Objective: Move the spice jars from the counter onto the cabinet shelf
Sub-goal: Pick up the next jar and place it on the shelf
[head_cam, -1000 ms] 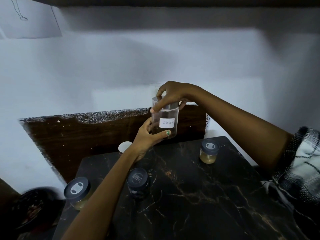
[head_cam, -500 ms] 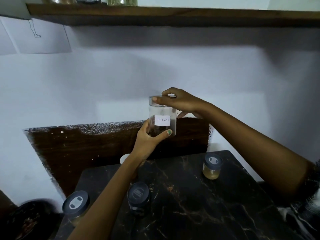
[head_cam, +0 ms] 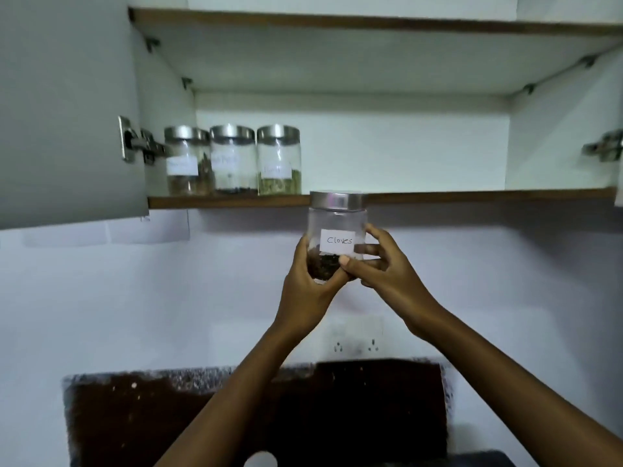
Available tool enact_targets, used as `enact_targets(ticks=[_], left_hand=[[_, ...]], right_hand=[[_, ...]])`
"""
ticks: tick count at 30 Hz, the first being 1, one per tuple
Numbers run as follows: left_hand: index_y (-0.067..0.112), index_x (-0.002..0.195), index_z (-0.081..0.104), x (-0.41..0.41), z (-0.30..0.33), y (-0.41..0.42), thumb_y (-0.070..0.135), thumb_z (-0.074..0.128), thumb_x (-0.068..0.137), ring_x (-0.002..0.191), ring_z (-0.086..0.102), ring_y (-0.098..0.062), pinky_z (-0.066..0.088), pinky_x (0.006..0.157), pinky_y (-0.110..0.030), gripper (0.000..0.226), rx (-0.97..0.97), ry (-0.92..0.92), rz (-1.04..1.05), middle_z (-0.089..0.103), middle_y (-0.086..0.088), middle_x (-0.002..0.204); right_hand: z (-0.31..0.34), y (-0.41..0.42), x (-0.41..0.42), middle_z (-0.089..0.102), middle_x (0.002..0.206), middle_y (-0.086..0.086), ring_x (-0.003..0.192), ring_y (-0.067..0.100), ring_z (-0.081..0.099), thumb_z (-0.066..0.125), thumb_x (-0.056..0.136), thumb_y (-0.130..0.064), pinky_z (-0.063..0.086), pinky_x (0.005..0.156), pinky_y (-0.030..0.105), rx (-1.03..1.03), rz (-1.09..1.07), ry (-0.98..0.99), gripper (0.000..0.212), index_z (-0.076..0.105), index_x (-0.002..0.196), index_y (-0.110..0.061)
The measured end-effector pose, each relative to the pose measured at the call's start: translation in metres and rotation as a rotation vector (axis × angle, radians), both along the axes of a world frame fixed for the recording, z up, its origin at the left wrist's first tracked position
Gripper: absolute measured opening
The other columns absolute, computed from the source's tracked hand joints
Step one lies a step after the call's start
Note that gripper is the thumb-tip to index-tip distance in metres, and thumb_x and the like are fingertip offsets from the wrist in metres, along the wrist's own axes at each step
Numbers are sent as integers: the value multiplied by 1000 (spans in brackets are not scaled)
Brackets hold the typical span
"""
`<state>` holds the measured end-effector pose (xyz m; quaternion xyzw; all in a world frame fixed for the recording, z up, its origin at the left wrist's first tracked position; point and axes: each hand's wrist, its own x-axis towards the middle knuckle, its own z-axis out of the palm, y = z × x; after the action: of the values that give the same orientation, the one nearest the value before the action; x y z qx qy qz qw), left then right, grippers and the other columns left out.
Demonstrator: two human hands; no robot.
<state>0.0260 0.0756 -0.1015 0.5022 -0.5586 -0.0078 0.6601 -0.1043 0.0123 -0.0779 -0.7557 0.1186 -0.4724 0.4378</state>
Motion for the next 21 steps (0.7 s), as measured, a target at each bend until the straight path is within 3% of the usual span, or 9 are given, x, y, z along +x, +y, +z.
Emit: enact_targets(ticks=[2,4,8,12,16,21], left_hand=[[33,135,39,1,20,-2,37,69,81,89,61,6,44,70,-3,61,-31,-77,37,65,20,100],[36,136,38,2,38,-5,44,69,78,99,55,3,43,76,-2,66,-48,-116,108,56,11,111],[35,145,28,5,65,-11,48,70,76,117,44,-15,43,100,-33,82,-33,-135,224,42,-3,123],[33,146,28,10,81,-19,49,67,79,128,43,-15,35,107,-42,80,-74,-138,320,46,2,136],[36,138,39,13,90,-28,55,65,77,121,47,-11,22,92,-32,69,-70,-139,479,56,17,126],[32,126,45,19,98,-40,55,67,75,118,52,-8,16,85,-29,61,-99,-124,558,61,14,121]], right_hand=[[12,-2,4,57,122,-4,105,9,60,67,83,-31,51,77,20,1,-14,-84,63,37,138,-33],[23,-2,7,60,120,-4,107,9,61,67,84,-25,53,84,24,-15,-21,-164,63,38,139,-32],[45,-7,18,63,114,-5,106,7,61,67,85,-21,52,85,23,-44,-55,-283,53,44,132,-32],[61,-11,31,61,108,-11,100,1,60,66,85,-19,51,79,17,-81,-101,-342,51,44,126,-37],[70,-18,41,58,106,-15,98,3,61,67,84,-17,52,85,26,-121,-134,-351,51,43,123,-38],[79,-30,49,56,109,-12,102,11,60,69,82,-25,51,91,35,-139,-203,-287,52,42,124,-39]])
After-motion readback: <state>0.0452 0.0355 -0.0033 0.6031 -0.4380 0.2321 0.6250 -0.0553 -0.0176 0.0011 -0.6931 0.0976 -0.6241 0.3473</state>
